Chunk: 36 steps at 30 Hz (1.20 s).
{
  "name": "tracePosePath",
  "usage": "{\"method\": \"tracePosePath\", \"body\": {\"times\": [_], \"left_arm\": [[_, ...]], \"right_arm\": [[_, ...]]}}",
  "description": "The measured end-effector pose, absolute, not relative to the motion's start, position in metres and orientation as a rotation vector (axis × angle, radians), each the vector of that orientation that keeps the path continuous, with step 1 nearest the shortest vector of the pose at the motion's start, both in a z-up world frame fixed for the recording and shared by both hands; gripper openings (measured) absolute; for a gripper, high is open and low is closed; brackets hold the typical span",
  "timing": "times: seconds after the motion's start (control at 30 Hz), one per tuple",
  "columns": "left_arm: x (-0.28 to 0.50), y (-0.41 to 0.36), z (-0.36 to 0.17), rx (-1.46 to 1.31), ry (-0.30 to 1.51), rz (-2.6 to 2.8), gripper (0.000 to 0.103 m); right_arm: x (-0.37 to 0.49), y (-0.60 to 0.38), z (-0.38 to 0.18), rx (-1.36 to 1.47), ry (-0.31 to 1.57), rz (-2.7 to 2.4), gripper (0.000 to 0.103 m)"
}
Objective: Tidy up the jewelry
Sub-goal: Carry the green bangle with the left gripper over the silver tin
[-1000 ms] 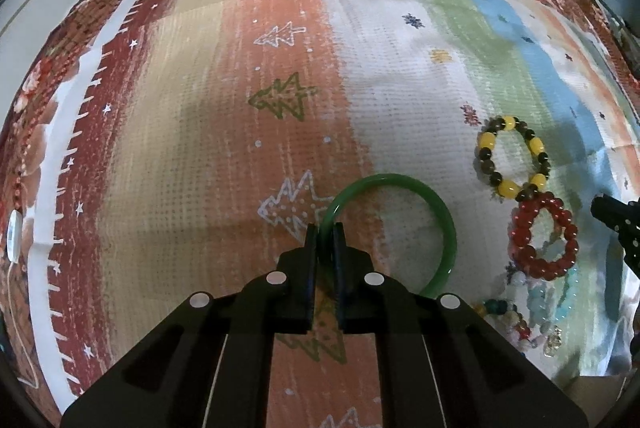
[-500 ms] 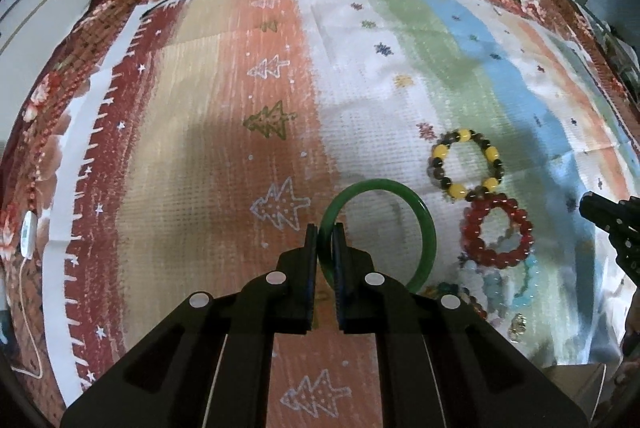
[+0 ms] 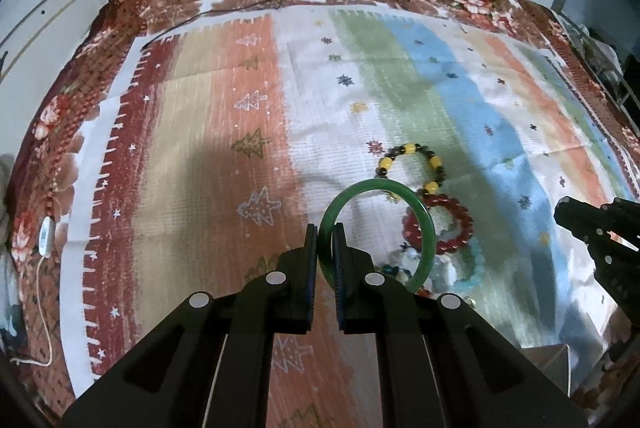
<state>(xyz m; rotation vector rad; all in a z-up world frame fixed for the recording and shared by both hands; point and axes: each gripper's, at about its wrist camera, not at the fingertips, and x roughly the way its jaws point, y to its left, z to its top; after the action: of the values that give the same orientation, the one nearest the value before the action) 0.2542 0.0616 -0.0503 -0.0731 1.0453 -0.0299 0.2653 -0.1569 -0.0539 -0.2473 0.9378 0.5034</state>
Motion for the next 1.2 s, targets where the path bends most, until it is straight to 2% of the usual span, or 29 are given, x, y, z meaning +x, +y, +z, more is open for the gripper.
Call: {"method": "tracePosePath", "body": {"times": [0.7, 1.2], "left_arm": [[0.171, 0.023, -0.014, -0.060, 0.971, -0.108, 0.007], [0.121, -0.008, -0.020, -0.039, 0.981, -0.161, 0.007]], "right_arm": [[0.197, -0.160, -0.029, -0.258, 0.888, 0.529, 0.010], [0.150, -0.165, -0.033, -0.233, 0.917, 0.586, 0.010]]}}
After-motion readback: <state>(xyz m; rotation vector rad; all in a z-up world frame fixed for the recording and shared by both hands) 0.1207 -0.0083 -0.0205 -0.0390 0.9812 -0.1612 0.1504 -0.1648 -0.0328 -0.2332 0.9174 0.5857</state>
